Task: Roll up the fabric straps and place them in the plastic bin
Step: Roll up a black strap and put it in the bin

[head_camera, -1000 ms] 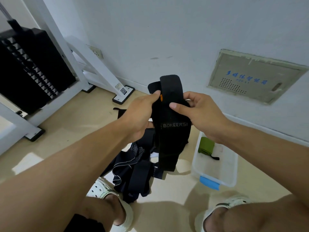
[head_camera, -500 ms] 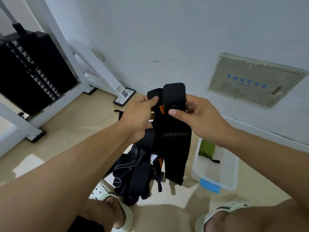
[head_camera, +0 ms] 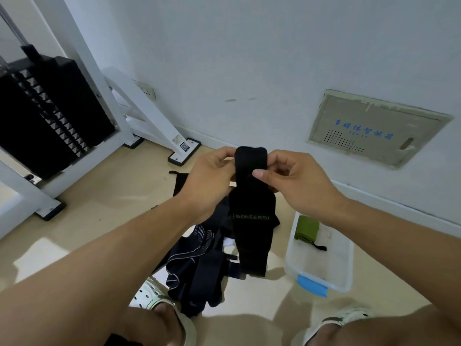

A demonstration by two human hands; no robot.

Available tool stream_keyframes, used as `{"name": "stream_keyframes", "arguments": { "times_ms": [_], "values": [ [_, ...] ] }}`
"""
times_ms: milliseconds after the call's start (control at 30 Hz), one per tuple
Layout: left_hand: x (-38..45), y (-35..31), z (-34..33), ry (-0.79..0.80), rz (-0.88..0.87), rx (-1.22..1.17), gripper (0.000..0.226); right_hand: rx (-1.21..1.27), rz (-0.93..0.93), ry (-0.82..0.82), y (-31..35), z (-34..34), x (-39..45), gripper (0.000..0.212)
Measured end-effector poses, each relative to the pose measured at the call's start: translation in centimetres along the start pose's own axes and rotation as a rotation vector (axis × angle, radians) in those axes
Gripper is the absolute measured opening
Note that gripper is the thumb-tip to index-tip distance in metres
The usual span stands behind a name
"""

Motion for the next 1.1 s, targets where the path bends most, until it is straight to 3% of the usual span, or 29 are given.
{"name": "stream_keyframes", "arguments": {
  "times_ms": [133,333,500,800,1100],
  "values": [
    [-0.3,-0.2,-0.7,0.036,0.006,-0.059,0.032,0.025,-0.048,-0.067,-0.7,0.7,0.1,0.01],
    [-0.5,0.0,-1.2,0.078,-0.047,-0.07,0.032,0.047,-0.109,-0.05,-1.4,0.8,0.1,0.016],
    [-0.4,0.5,-1.2,0.064,-0.055,-0.032,0.023,-0.036,-0.116,-0.086,-1.1,1.6,0.2,0.016],
    [-0.4,0.3,-1.4,0.019,-0.064,-0.043,0.016,0.102,-0.095,-0.104,-1.0,1.7,0.0,0.009],
    [-0.3,-0.2,-0.6,-0.062,-0.099,0.085,0.017,-0.088,-0.045,-0.11,-0.5,1.3,0.2,0.016]
  ]
}}
Point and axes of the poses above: each hand's wrist, its own x-axis towards the middle knuckle, its own z-axis out of the back of the hand, y = z × x, the point moved 9 cm from there along x, towards the middle knuckle, and after that the axes turned 4 degrees about -z, right-handed, at the moved point
